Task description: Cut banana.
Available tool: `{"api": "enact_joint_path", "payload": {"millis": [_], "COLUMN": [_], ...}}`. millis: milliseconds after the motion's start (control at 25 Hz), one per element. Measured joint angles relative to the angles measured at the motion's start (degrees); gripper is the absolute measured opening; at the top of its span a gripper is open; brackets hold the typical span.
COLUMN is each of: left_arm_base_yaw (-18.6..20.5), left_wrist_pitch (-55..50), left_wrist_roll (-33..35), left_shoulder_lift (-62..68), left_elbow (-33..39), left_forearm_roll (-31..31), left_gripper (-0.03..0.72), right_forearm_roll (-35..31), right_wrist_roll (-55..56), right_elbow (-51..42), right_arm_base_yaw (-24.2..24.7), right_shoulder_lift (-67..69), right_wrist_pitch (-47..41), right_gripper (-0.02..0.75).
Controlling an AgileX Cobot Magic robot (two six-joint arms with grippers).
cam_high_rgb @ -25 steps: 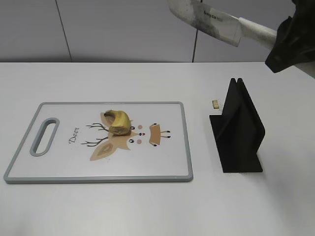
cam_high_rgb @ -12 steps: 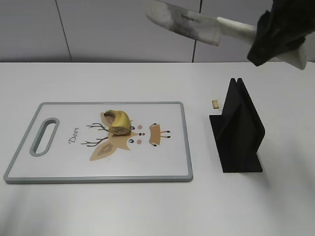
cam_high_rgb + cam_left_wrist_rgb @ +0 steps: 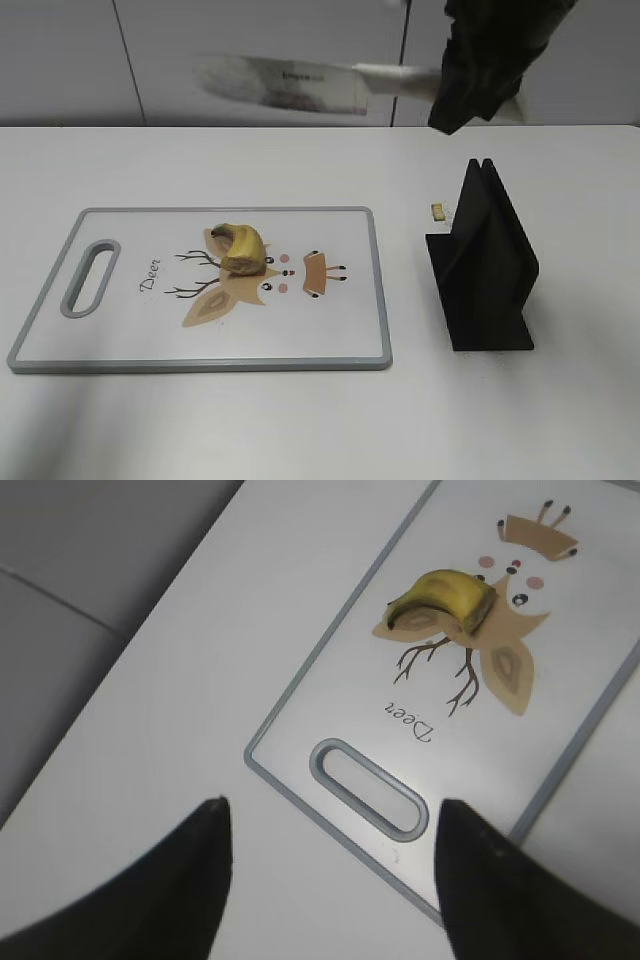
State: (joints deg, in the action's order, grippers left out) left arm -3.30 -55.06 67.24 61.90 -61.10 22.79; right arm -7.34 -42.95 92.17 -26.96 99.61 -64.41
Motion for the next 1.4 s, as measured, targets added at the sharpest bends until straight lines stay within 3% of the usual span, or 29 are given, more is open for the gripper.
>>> {"api": "enact_joint_path", "payload": {"millis": [280,560,760,1080,1400], "left_arm_base_yaw": [0.0,0.0,-3.0,-9.9,-10.9], "left_wrist_pitch": [-0.2,1.3,3.1,11.6,12.3], "left_wrist_roll": [16.4,31.6,33.8,34.0,33.6], "left_shoulder_lift": [7.3,12.6,15.9,21.1,22.3], "left_elbow": [-1.0,-1.0,-1.1,-1.2,-1.2], "left_forearm_roll": [2.3,14.2,16.3,13.0,12.8], "left_gripper": [0.596,0.589,0.589,0.589,0.58], "right_forearm_roll": [-0.5,-7.5,-11.1,-13.2,-13.6], "right_wrist_roll": [-14.3,-26.0,-29.0,-30.6,-30.6], "right_elbow": [5.4,7.6,7.6,7.6,7.7], "right_arm_base_yaw": [0.0,0.0,0.0,0.0,0.0], "right_shoulder_lift": [8.0,9.7,9.7,9.8,12.4], "right_wrist_pitch": [-4.0,-3.2,-1.0,-1.0,-1.0], "right_gripper": [0.17,0.17,0.17,0.17,0.17]}}
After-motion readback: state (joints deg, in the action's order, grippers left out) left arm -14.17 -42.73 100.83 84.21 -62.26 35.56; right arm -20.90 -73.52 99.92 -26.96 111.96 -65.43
